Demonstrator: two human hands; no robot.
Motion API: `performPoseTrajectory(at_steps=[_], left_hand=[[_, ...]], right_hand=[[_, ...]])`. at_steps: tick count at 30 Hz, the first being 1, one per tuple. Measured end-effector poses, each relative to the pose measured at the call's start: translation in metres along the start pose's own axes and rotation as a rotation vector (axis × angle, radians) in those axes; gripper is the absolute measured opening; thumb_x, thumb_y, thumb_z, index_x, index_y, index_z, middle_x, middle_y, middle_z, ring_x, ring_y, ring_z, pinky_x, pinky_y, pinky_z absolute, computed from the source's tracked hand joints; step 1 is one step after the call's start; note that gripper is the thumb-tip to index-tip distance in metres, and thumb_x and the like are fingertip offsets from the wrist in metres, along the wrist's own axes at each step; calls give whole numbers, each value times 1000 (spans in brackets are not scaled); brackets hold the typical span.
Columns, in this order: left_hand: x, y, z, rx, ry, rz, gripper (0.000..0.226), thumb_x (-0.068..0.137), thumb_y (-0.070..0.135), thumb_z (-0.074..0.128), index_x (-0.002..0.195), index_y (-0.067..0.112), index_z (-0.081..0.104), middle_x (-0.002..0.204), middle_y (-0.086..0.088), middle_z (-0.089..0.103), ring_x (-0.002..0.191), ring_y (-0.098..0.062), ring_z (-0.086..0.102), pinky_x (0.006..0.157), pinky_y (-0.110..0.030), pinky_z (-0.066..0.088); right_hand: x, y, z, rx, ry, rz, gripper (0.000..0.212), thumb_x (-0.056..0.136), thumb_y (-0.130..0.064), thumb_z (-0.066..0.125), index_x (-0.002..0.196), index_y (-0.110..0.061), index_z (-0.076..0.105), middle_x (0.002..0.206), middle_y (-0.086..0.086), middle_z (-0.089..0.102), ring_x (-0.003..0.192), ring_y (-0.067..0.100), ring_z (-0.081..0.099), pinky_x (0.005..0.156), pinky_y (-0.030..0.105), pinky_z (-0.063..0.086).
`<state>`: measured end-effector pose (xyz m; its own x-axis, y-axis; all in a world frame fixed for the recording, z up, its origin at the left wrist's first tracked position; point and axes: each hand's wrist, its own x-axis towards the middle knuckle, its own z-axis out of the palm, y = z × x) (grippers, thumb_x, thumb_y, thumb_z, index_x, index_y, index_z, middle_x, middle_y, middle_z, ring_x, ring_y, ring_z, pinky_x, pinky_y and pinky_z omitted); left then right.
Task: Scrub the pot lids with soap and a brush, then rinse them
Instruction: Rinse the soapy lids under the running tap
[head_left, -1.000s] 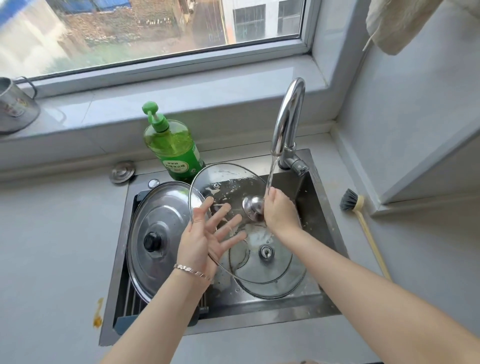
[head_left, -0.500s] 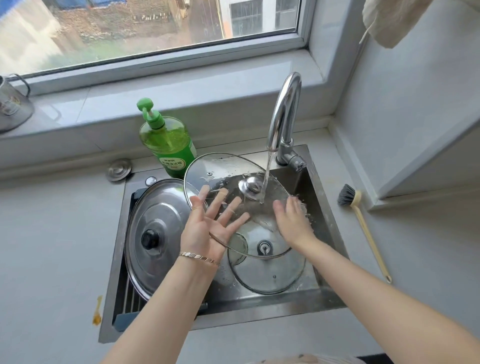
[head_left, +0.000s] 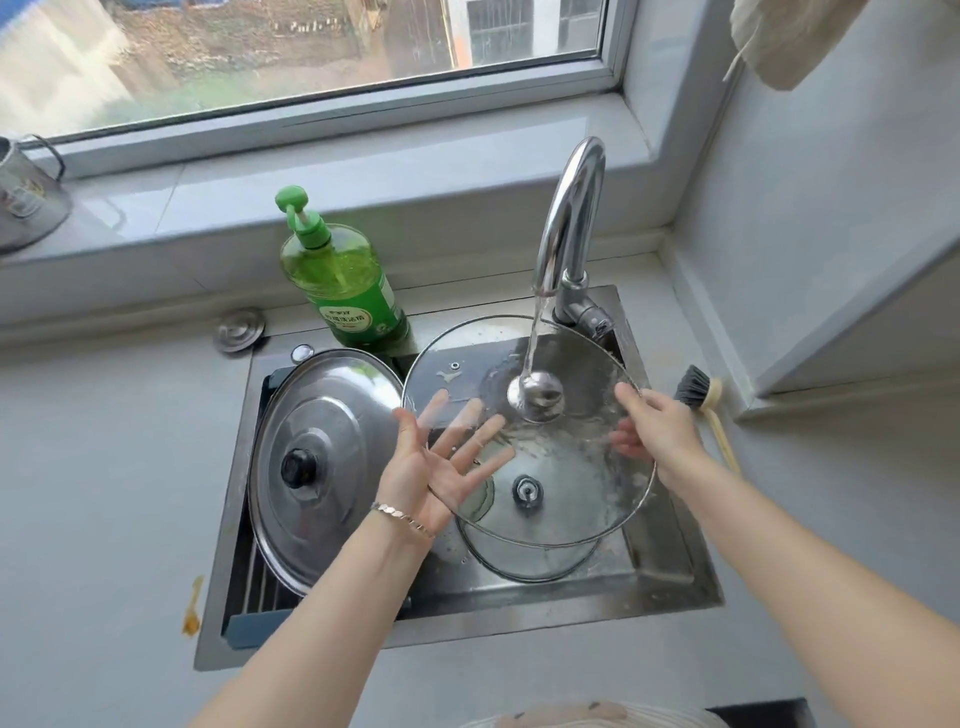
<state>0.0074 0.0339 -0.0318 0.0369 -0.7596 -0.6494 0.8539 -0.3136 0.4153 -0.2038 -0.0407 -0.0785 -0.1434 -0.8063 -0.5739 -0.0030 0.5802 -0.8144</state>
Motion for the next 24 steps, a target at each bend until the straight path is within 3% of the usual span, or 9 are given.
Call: performPoseTrajectory(at_steps=[3, 7, 10, 13, 16, 20, 22, 24], left_hand=[[16, -11, -1, 36, 113, -63, 58, 93, 58, 21, 114, 13, 51, 95, -14, 70, 84, -30, 68, 53, -39, 58], [28, -34, -1, 73, 226, -162, 60, 94, 57, 15, 107, 11, 51, 102, -13, 64, 92, -25, 62, 44, -26, 54], [30, -51, -6, 84, 298, -275, 56, 96, 56, 18, 98, 11, 53, 67, -11, 70, 52, -20, 68, 34, -21, 49], [30, -59, -9, 131, 341, -317, 51, 99, 50, 24, 86, 12, 56, 67, -8, 66, 39, -17, 62, 37, -19, 48], [29, -52, -11, 158, 349, -287, 46, 99, 47, 29, 83, 13, 56, 61, -4, 63, 38, -14, 60, 42, -18, 48], [21, -26, -12, 233, 324, -171, 44, 98, 47, 34, 81, 13, 55, 61, -3, 66, 45, -13, 63, 49, -21, 49], [14, -13, -9, 322, 313, -83, 43, 99, 43, 35, 79, 10, 53, 59, -4, 67, 45, -12, 64, 44, -19, 51], [8, 1, -4, 420, 304, 0, 41, 100, 37, 36, 78, 7, 52, 62, -7, 67, 42, -10, 63, 39, -18, 50]], right_hand=[[-1, -3, -18, -65, 119, -70, 19, 89, -26, 63, 96, -9, 57, 59, 6, 47, 28, 2, 45, 31, 11, 31], [-4, -15, -36, -121, 185, -154, 17, 88, -21, 64, 96, -9, 55, 57, 9, 46, 25, 3, 44, 28, 12, 28], [-9, -27, -45, -177, 182, -271, 14, 86, -18, 66, 87, -10, 54, 57, 10, 46, 25, 7, 41, 28, 13, 28], [-18, -35, -48, -215, 156, -375, 14, 86, -20, 66, 94, -18, 55, 54, 12, 46, 25, 7, 45, 29, 14, 29], [-22, -32, -48, -216, 150, -453, 23, 86, -22, 66, 107, -20, 55, 53, 13, 45, 27, 8, 47, 30, 15, 31], [-18, -16, -40, -86, 140, -398, 26, 89, -21, 63, 112, -16, 55, 61, 8, 45, 28, 5, 42, 31, 13, 32], [-17, -4, -32, -52, 141, -342, 21, 91, -23, 60, 109, -14, 55, 64, 3, 46, 29, 3, 41, 30, 12, 32], [-18, 10, -22, -51, 140, -242, 13, 92, -26, 57, 92, -14, 57, 59, 4, 42, 28, 2, 38, 29, 12, 30]])
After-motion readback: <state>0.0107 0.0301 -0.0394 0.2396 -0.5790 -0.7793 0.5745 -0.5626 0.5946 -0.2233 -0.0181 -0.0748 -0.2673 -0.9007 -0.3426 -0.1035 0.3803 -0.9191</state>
